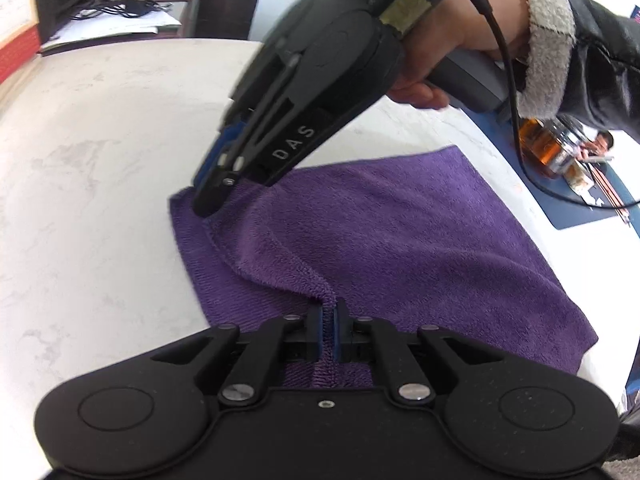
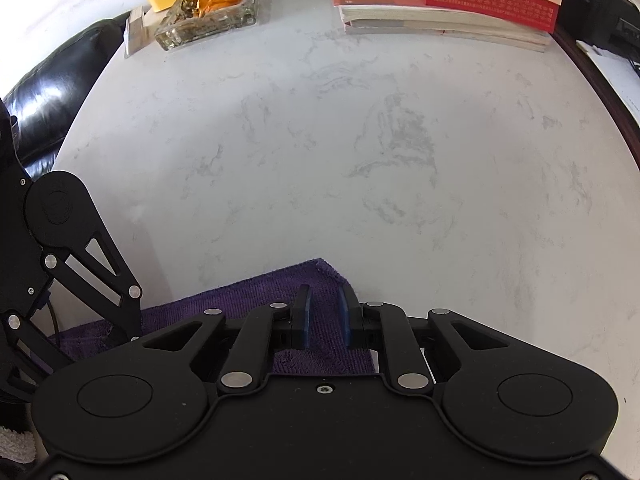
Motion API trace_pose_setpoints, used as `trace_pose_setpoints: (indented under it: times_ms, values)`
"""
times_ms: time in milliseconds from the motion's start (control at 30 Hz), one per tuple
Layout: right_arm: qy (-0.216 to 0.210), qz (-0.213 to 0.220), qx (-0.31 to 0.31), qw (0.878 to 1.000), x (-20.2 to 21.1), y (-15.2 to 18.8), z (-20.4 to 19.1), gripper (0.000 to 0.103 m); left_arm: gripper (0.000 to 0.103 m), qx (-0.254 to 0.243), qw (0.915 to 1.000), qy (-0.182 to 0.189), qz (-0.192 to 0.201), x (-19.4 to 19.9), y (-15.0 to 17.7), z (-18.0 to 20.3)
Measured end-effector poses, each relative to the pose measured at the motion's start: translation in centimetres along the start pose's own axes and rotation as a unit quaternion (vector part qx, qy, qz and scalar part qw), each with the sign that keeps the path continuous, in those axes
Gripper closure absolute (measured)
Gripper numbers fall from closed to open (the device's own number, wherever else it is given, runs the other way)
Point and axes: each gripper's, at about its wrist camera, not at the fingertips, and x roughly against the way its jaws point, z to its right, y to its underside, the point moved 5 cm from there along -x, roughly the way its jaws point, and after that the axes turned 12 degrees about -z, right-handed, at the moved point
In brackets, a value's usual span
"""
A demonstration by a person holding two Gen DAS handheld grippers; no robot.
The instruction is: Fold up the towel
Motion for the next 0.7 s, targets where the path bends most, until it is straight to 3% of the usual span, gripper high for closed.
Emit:
trace_pose_setpoints:
  times_ms: [700]
  values:
    - [0.005, -0.002, -0.002, 1.0, -0.2, -0.3, 0.2, 0.093, 0.1, 0.06, 0.9964, -0.015, 0.058, 4.3, 0.2, -1.3]
